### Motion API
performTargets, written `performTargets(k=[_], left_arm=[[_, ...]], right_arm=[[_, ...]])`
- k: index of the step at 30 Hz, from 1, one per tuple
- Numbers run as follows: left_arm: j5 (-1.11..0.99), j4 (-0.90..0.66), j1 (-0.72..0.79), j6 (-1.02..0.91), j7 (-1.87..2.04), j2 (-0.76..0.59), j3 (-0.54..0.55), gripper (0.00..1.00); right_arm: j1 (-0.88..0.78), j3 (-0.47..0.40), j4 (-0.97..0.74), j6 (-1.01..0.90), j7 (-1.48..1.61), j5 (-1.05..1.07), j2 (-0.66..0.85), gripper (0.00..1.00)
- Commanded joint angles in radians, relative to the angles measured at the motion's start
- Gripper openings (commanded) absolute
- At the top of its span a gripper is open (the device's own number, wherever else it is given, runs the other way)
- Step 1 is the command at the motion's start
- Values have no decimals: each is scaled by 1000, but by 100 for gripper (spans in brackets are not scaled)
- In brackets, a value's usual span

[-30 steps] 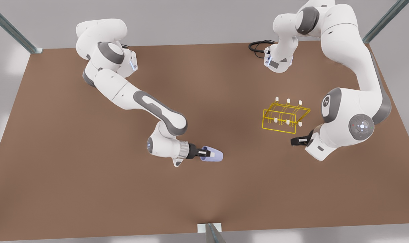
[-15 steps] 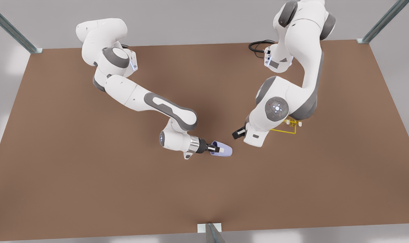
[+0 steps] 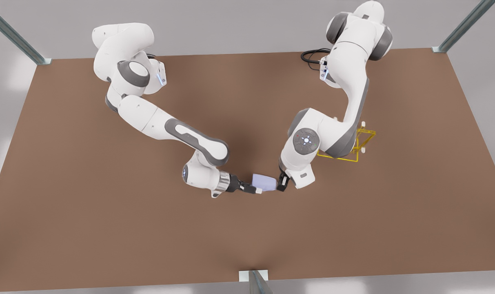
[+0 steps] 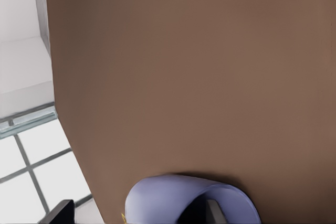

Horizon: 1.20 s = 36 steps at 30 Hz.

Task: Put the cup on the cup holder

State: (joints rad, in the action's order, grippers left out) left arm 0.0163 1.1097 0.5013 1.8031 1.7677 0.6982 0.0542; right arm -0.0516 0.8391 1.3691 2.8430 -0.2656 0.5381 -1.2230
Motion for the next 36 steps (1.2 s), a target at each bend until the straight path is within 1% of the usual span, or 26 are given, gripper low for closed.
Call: performTargets(k=[1,3,5,6,7,8,9,10,11,12,13,14,16,17,18,19,20,21,22,24,29,33,34,35,36], left_arm=[[-12,2,3,21,639,23,-2,100],[-32,-1,3,28,659,43,-1,100],[-64,-4,49,48,658,75,-1,100],[-78,-5,56,48,654,84,1,100],[-76,-2,56,77,630,86,3,100],[-76,-4,57,100,615,90,4,100],[-76,-5,56,133,613,107,6,100],[-76,-5,54,153,595,113,6,100],[-76,-5,52,171,592,115,6,100],[-76,-8,54,208,572,132,6,100],[-75,-13,54,216,543,141,7,100],[-73,-13,54,216,527,145,7,100],[-75,-11,62,216,501,170,7,100],[-75,-11,68,216,489,188,7,100],[-76,-2,76,251,481,201,7,100],[-78,-1,89,271,473,218,7,100],[-78,2,99,271,428,224,7,100],[-76,2,103,271,380,228,7,100],[-67,4,102,269,331,228,9,100],[-68,6,103,271,296,245,7,100],[-73,2,105,271,233,274,7,100],[-75,9,114,285,226,288,7,100],[-76,19,120,298,226,288,7,100],[-78,21,122,298,222,294,7,100],[-78,19,122,298,216,296,7,100]], right_arm=[[30,15,27,-5,8,-14,5,96],[113,64,99,-8,11,-46,14,97],[252,124,206,-10,13,-82,40,97],[328,132,252,-77,14,-87,86,97],[423,127,312,-181,19,-87,171,98],[504,94,337,-347,16,-113,256,100],[578,12,347,-536,17,-213,393,100],[653,-29,347,-686,22,-366,473,100],[729,-28,340,-779,23,-534,523,100],[766,-28,305,-899,23,-751,591,100],[800,-26,272,-933,32,-946,602,100],[812,-18,255,-948,46,-1027,626,100],[822,-18,255,-1028,114,-1026,760,100],[750,-79,252,-1106,169,-1015,833,100],[531,-332,251,-1137,201,-844,960,100],[241,-665,258,-1192,324,-707,1082,100],[214,-693,249,-1228,378,-626,1146,100],[210,-675,125,-1306,370,-578,1131,100],[200,-673,44,-1381,362,-563,1091,100],[199,-658,54,-1383,342,-563,1093,100],[197,-655,61,-1380,318,-558,1093,100],[190,-634,48,-1292,318,-572,1074,100],[179,-620,48,-1272,318,-586,1074,100],[125,-617,47,-1268,309,-672,1074,100],[96,-614,47,-1261,214,-695,1074,100]])
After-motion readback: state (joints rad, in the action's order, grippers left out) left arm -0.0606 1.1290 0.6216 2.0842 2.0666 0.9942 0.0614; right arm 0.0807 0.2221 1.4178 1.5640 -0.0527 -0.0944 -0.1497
